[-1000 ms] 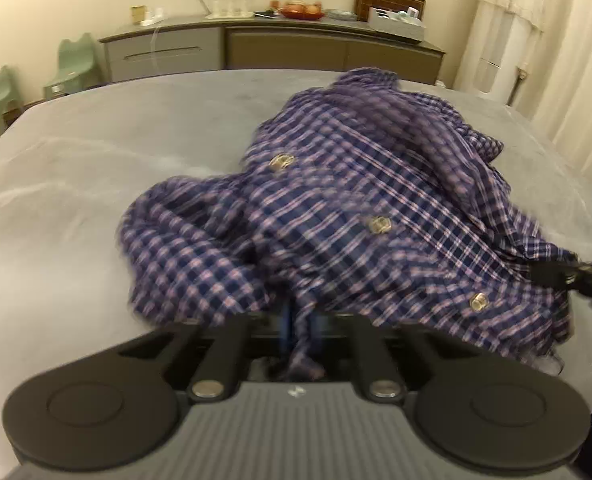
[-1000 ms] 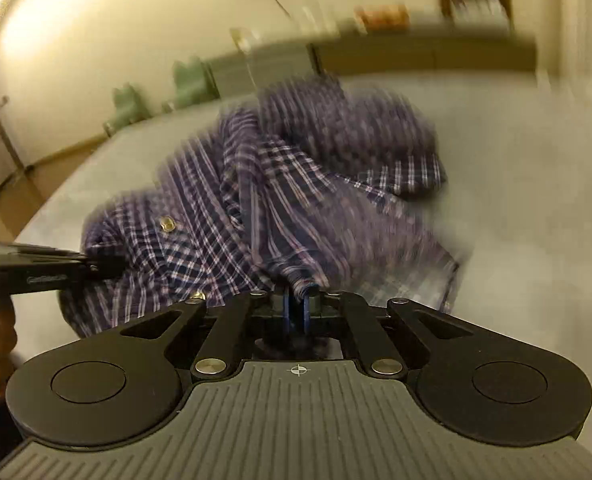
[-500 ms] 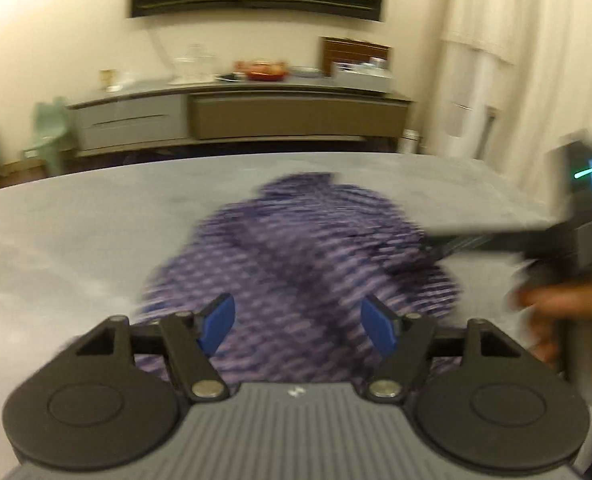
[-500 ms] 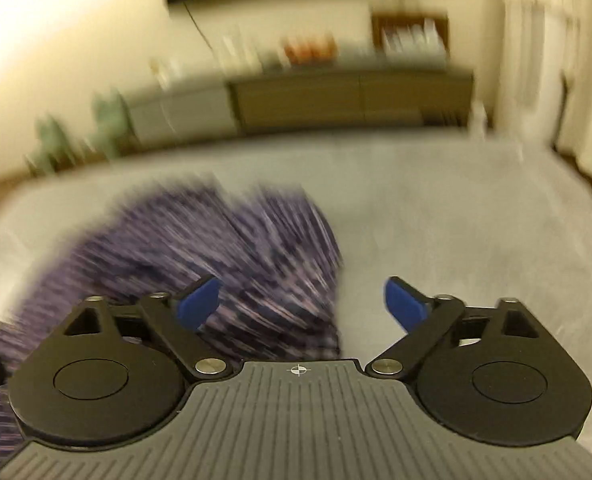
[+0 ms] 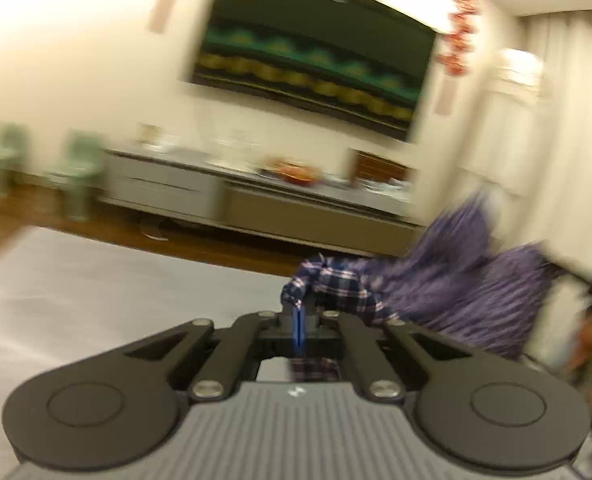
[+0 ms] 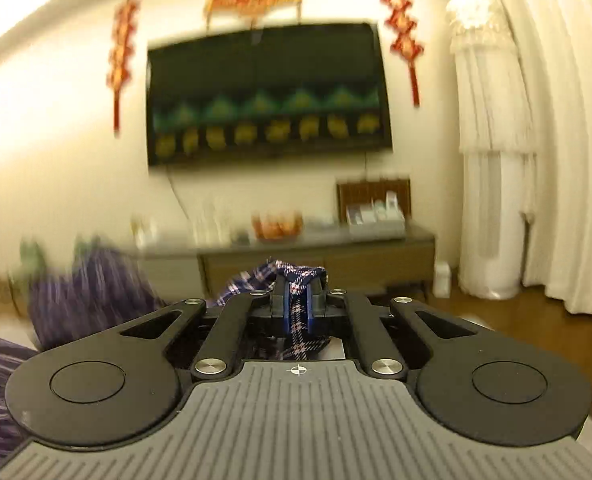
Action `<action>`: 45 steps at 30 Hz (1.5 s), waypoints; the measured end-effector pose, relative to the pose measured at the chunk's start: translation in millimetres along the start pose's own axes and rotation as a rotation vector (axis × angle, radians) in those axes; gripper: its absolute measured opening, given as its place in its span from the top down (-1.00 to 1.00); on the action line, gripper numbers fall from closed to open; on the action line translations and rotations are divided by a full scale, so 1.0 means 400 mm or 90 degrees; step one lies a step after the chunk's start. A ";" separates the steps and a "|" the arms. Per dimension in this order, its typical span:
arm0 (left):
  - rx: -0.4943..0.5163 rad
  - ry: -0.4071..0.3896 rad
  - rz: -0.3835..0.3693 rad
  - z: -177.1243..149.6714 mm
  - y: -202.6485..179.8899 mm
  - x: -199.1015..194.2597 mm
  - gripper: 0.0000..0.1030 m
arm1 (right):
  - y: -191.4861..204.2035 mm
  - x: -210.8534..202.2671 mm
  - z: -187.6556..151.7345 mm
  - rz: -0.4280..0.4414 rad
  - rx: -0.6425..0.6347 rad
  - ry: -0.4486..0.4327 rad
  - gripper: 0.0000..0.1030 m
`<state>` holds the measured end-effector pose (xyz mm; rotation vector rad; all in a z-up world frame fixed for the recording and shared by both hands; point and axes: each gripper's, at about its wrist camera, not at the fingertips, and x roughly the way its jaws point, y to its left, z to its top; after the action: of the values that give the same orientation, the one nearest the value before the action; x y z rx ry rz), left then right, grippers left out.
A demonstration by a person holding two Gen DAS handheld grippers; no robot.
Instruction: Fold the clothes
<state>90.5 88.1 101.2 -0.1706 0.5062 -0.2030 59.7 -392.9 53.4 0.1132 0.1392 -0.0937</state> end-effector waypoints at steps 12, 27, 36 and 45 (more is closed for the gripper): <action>0.089 0.115 0.151 -0.216 0.074 0.063 0.01 | 0.156 0.073 -0.261 0.061 -0.024 0.209 -0.57; 0.154 0.111 0.149 -0.043 -0.134 0.542 -0.56 | 0.050 0.097 -0.395 0.094 0.058 0.368 -0.72; 0.249 0.203 0.116 -0.090 -0.206 0.776 -0.25 | 0.088 0.189 -0.418 0.116 0.034 0.439 0.08; 0.085 0.031 0.165 0.030 -0.079 0.600 0.96 | 0.066 0.122 -0.311 0.069 -0.013 0.276 0.80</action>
<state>296.9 2.8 7.3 0.0312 0.5561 0.0119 94.0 -356.0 -73.2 0.1189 0.5657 0.0417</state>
